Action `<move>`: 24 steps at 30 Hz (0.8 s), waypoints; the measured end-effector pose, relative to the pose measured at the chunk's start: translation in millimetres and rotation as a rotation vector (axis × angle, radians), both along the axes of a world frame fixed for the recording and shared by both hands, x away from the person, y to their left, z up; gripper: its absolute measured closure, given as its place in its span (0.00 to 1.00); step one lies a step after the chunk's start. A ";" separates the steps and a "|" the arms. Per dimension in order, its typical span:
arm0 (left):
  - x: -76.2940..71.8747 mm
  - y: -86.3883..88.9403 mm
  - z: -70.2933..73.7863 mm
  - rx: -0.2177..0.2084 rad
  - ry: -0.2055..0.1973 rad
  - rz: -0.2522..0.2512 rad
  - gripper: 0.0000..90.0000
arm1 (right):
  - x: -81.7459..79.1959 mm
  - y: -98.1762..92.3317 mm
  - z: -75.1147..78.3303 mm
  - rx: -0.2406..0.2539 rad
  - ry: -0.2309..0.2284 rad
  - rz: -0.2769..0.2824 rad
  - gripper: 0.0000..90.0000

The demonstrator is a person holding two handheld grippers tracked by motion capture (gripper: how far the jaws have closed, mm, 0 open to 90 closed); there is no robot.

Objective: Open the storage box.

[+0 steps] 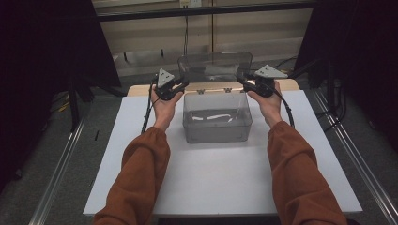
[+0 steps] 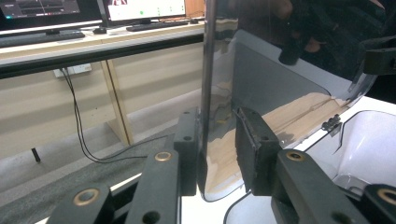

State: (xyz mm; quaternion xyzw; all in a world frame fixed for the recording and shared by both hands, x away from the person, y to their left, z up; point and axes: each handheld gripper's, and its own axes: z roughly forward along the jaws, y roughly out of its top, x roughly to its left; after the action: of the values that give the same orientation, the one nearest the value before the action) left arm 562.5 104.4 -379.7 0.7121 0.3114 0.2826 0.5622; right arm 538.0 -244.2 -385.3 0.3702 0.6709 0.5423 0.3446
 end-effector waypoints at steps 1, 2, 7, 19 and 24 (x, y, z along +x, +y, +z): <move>0.4 -0.4 -0.6 0.000 0.002 -0.002 0.78 | 0.4 -0.1 0.1 0.001 -0.001 0.000 0.71; 1.0 -0.7 -1.4 -0.002 0.002 0.000 0.78 | 1.0 -0.2 0.3 -0.002 -0.001 0.000 0.71; 4.1 -0.7 -6.9 0.013 0.025 0.003 0.77 | 2.6 -0.7 -0.4 0.001 0.002 -0.008 0.72; 9.3 -0.4 -12.6 0.010 0.037 0.012 0.83 | 7.1 -6.0 -9.1 -0.004 0.029 -0.014 0.74; 10.9 -1.7 -13.2 0.019 0.032 0.015 0.81 | 8.8 -5.0 -12.1 -0.002 0.032 -0.013 0.74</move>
State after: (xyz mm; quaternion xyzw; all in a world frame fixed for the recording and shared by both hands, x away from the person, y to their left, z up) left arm 573.5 102.8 -392.9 0.7194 0.3231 0.2783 0.5482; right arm 546.8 -249.2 -397.4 0.3829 0.6747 0.5331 0.3376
